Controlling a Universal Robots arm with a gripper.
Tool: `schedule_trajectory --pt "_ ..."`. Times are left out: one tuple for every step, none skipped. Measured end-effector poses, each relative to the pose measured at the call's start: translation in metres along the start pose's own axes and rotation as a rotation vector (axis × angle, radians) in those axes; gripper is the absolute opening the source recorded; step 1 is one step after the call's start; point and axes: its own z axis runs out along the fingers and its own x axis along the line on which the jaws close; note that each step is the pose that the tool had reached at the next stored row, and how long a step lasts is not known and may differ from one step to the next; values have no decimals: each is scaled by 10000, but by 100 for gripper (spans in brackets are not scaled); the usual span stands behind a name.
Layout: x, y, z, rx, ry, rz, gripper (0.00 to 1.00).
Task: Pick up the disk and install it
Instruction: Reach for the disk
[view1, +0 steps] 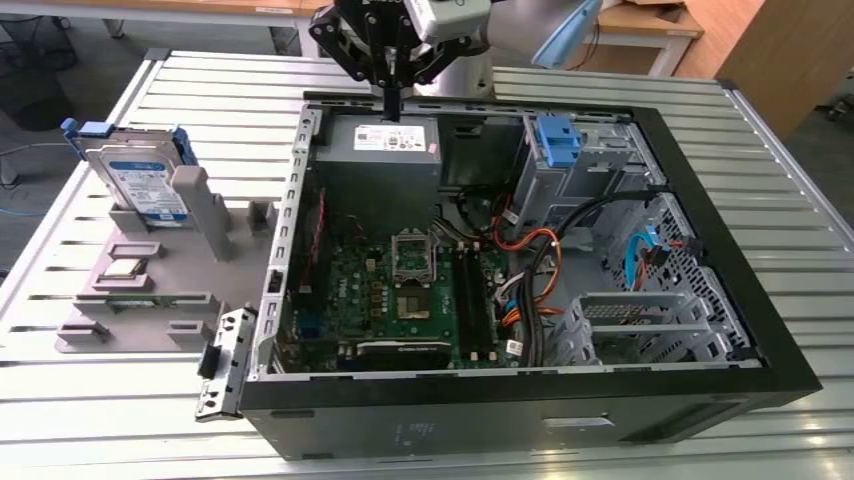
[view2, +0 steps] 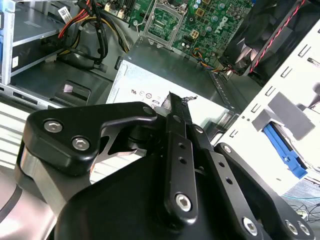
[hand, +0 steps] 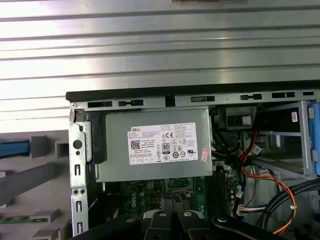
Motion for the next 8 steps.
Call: schedule_trajectory --pt "2 0 0 1 0 1 10" --pt "8 -1 0 0 0 2 10" --pt "16 -2 1 -1 0 1 10" --pt "26 -2 1 0 0 0 10" --pt "31 -2 2 0 -1 0 10" --pt "35 -2 3 -1 -1 0 10" --pt "39 -3 3 0 0 0 10" --pt "42 -4 3 0 0 0 10"
